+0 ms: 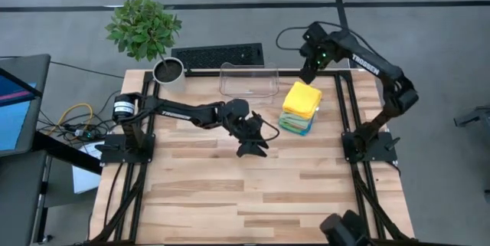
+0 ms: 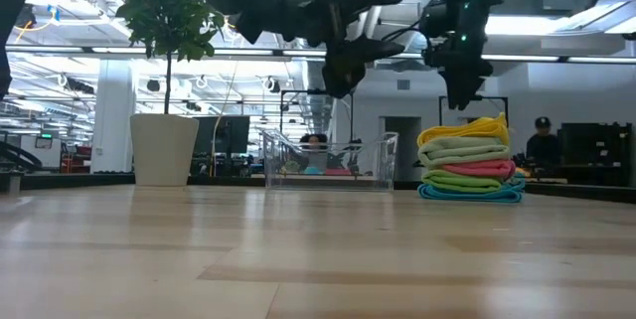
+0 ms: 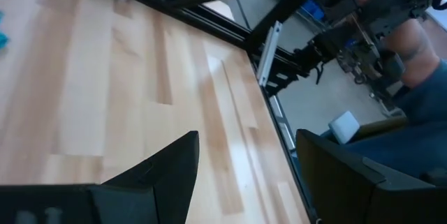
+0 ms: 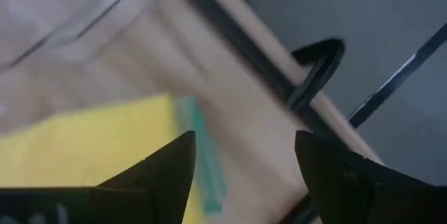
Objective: Fold microfiber towels
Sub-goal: Put the folded stacked microfiber towels into the transparent bin
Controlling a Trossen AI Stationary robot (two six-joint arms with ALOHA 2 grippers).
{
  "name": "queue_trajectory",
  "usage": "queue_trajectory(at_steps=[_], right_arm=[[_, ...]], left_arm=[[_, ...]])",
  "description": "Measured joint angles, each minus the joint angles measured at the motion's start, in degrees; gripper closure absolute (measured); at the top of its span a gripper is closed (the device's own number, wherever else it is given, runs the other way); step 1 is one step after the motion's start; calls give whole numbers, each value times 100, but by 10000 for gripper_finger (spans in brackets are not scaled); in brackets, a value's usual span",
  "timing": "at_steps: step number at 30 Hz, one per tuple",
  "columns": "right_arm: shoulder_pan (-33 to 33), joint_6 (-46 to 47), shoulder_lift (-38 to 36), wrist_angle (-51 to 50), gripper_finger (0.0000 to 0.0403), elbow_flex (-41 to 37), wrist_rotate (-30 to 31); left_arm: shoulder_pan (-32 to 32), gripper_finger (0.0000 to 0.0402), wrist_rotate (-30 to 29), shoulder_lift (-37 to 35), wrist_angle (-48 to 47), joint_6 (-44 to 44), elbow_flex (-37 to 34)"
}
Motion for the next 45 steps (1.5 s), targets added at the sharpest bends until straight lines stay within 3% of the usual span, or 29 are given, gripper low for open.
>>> queue_trajectory(at_steps=[9,15,19,27,29,35,39,45], right_arm=[[-463,197,993,492,133,-2,480],[-656,13,1561,544,142,-4,443],[-671,-271,1625,546,200,-191,394],[-593,-439,1293,1769,380,-1634,-340],[-451,-423,1229,1953,391,-1852,-543],[171,159,1171,2032,364,-2486,-605],[864,741,1112,2200,375,-2787,-169],[2084,1532,772,1905,389,-2928,-135]], left_arm=[[196,171,-9,7,-341,213,0],[240,171,-9,7,-444,268,0],[238,171,-9,7,-444,273,0],[238,171,-185,7,-429,266,0],[238,171,-199,7,-426,223,0],[127,171,-7,7,-720,-59,0],[-103,171,47,7,-1088,-216,0],[-747,175,-485,7,-1725,-399,0]])
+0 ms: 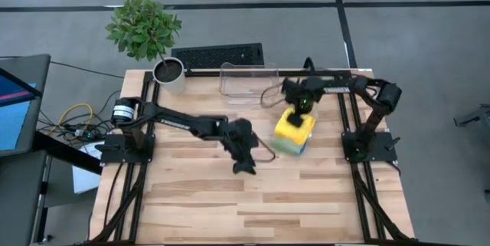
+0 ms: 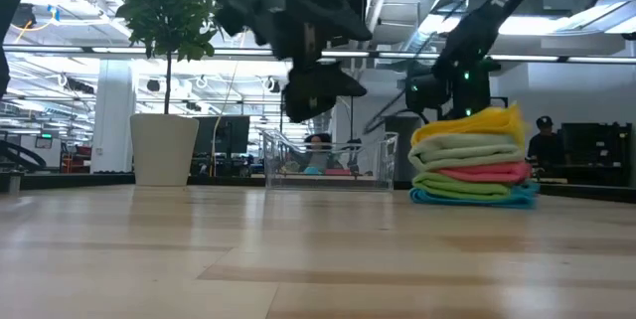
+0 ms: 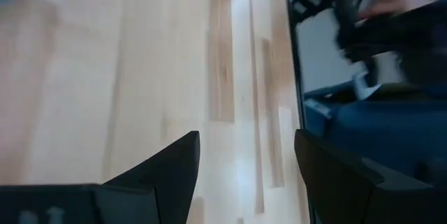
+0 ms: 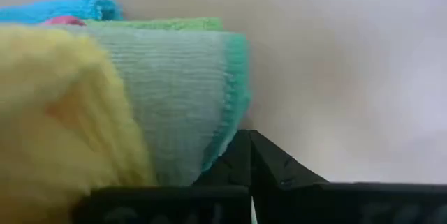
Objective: Fold microfiber towels
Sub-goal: Put the folded stacked microfiber towels into the transparent bin
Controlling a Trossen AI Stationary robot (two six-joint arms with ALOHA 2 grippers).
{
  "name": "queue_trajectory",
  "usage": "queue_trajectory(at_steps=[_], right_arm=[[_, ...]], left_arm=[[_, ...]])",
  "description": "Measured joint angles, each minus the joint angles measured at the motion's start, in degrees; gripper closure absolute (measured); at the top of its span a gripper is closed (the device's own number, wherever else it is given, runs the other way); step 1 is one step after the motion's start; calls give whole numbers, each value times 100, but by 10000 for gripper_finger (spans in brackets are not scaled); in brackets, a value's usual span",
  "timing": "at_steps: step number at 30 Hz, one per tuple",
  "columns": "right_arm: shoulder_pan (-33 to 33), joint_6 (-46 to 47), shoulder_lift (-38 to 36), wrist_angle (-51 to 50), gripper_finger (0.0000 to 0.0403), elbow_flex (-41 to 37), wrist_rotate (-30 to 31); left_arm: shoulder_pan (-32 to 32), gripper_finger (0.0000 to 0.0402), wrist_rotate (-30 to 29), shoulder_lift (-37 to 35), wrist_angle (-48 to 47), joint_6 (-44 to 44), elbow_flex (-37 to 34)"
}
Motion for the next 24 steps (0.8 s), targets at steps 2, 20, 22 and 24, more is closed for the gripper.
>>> queue_trajectory(at_steps=[2,20,22,24], right_arm=[[352,285,-216,-90,383,-40,-346],[3322,3100,-1682,-664,368,-1,671],[3550,3308,-2018,-853,364,5,598],[3779,3489,-2351,-1094,360,8,568]], left_arm=[[-281,175,-306,0,-46,-117,0],[-2643,176,-3528,-449,480,-1839,-2],[-2964,176,-4441,-616,480,-1932,-2],[-3264,176,-5412,-677,628,-1901,-1]])
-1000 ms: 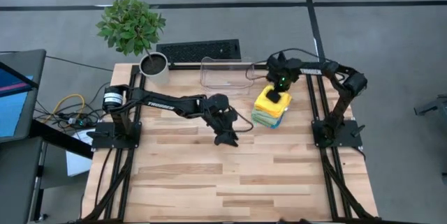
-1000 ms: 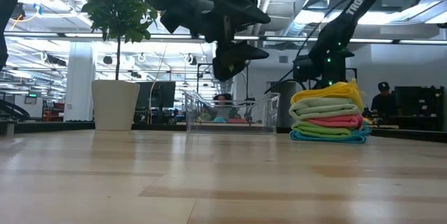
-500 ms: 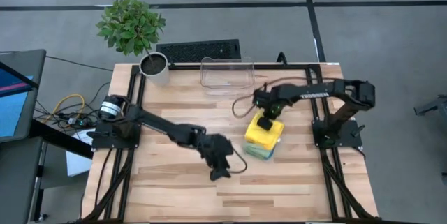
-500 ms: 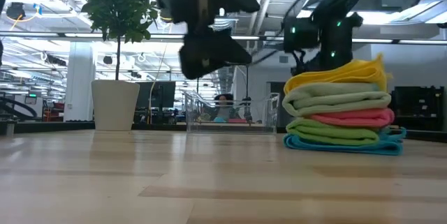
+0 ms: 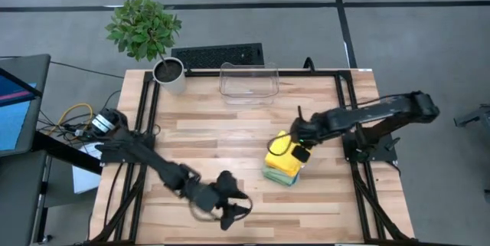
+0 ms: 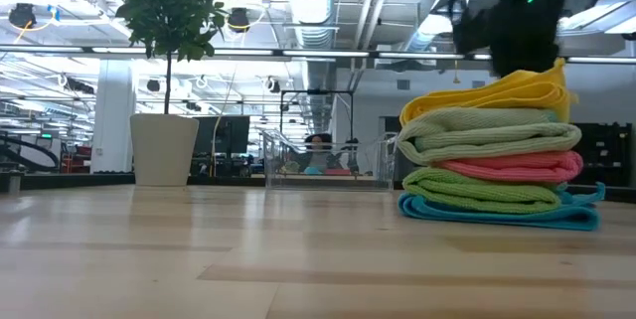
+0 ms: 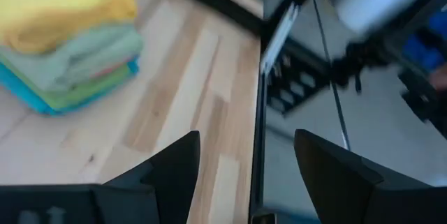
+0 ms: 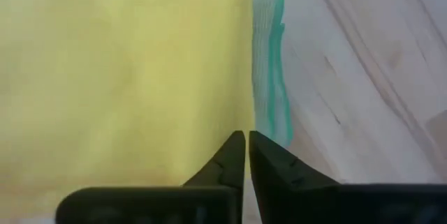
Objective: Fold microfiber towels
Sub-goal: Put the folded stacked microfiber towels into the transparent bin
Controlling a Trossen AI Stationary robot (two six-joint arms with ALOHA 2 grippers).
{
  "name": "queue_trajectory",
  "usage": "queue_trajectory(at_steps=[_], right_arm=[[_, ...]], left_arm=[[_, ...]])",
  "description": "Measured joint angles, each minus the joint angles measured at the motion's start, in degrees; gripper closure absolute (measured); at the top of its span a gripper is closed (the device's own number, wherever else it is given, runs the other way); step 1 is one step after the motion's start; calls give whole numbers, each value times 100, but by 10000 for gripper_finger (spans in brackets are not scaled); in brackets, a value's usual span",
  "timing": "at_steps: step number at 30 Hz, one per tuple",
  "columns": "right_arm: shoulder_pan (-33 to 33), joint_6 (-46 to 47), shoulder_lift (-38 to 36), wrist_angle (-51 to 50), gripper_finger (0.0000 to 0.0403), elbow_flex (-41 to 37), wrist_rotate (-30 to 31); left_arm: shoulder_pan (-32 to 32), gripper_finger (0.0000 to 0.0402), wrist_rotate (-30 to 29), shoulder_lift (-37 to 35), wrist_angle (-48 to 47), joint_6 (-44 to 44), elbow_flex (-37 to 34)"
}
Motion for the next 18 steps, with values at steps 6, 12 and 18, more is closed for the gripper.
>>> queue_trajectory(at_steps=[6,12,18], right_arm=[[562,860,-861,-124,320,4,24],[1665,2645,-1173,-352,238,10,557],[2783,4958,-865,-41,153,9,1052]], left_arm=[[1,176,-848,61,-37,-650,1],[595,176,-716,2,-576,-768,-8],[1712,176,972,-200,-662,-210,3]])
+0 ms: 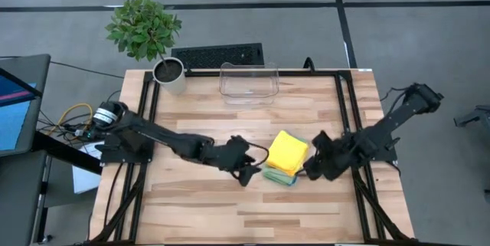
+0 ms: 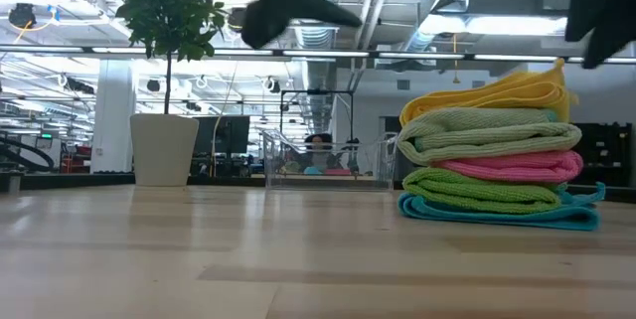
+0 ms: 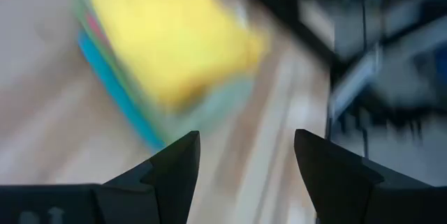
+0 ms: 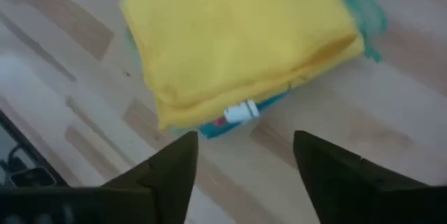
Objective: Fold microfiber towels
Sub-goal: Put the folded stacked microfiber towels into the transparent bin
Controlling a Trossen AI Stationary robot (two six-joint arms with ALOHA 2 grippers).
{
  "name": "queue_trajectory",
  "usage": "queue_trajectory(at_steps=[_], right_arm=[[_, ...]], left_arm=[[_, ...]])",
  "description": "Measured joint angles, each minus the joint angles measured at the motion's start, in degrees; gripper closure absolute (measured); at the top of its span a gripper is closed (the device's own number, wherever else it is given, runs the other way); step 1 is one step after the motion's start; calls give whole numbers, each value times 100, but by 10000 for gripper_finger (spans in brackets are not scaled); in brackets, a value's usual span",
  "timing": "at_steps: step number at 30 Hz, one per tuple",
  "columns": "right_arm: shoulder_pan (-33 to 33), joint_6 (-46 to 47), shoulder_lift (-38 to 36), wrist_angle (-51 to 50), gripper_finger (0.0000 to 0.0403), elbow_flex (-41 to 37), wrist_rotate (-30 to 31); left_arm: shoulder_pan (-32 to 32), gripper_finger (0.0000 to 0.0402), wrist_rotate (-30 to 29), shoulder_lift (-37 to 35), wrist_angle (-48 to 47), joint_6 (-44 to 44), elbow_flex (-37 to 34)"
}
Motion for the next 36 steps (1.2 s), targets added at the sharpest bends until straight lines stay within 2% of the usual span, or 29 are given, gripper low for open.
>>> queue_trajectory(at_steps=[3,5,7,9,11,13,16,19,23,26,28,30,32,36], right_arm=[[174,272,262,-1,131,2,-8],[186,190,391,-87,127,-9,223],[71,-230,361,-82,127,38,478],[-208,-851,350,-53,128,194,476],[-407,-1428,309,-58,131,295,370],[-499,-1847,266,-53,140,360,336],[-567,-2057,263,-144,155,345,162],[-456,-2233,288,80,181,348,331],[-44,-2584,384,692,247,348,522],[377,-2395,379,746,319,350,560],[598,-2125,498,712,368,350,606],[809,-1983,575,671,389,341,631],[978,-1769,630,725,382,360,752],[1210,-1518,885,763,369,346,953]], left_arm=[[283,176,1213,16,-518,169,-2],[298,176,1474,40,-785,-167,-4],[91,176,1296,53,-858,-291,-11],[-277,177,1031,48,-907,-559,-5],[-674,182,562,55,-835,-864,-9],[-992,194,1,219,-230,-1228,2],[-1204,227,-432,541,523,-1354,-7],[-1223,285,-743,901,870,-1291,-2],[-993,381,-460,1379,1093,-754,-19],[-746,390,298,1779,2060,-333,3],[-581,389,723,2058,2491,-613,76],[-414,392,881,2270,2287,-967,229],[-304,398,671,2459,1816,-931,413],[-244,401,-392,2514,981,-491,717]])
